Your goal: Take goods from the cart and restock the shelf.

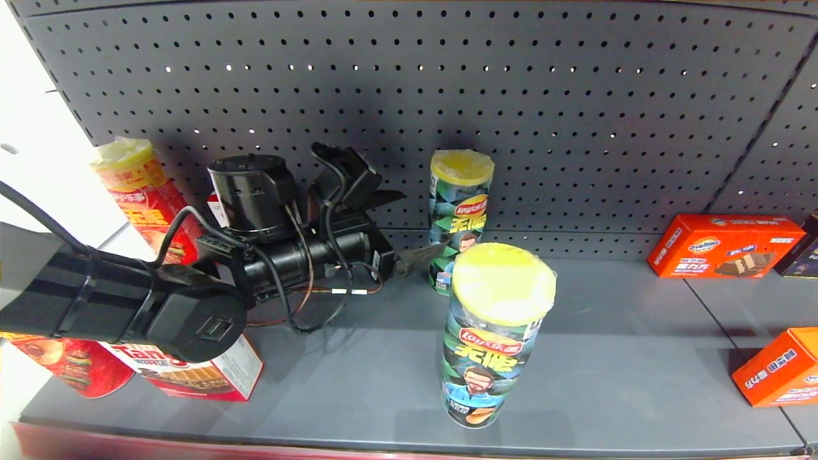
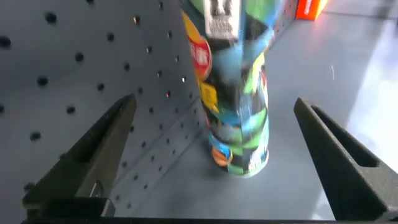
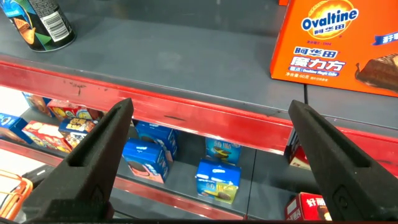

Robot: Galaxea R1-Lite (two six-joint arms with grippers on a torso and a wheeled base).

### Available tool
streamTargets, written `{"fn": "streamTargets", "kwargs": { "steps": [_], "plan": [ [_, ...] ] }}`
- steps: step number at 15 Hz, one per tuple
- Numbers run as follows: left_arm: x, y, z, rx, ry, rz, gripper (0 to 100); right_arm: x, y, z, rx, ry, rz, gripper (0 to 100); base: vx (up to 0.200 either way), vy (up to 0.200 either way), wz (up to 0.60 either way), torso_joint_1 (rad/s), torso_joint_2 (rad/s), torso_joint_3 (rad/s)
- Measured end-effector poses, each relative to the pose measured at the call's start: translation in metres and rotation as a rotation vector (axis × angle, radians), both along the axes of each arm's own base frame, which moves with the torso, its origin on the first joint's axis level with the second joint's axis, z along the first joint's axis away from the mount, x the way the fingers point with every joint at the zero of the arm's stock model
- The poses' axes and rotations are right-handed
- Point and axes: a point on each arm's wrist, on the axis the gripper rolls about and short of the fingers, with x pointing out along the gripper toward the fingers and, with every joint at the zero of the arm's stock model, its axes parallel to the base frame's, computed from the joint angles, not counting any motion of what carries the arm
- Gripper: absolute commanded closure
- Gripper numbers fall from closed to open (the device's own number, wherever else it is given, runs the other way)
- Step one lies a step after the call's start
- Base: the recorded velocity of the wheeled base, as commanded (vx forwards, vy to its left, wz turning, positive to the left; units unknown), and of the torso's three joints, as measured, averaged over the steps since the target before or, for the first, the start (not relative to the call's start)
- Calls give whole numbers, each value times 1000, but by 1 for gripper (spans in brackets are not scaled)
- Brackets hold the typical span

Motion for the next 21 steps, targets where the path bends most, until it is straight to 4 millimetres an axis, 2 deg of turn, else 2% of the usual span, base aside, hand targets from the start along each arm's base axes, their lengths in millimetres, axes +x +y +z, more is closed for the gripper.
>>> {"fn": "streamTargets", "kwargs": {
  "steps": [21],
  "plan": [
    [10, 0, -5, 10, 10, 166, 0, 0, 0, 0, 0, 0, 0, 0, 0, 0, 0, 0, 0, 0]
  ]
}}
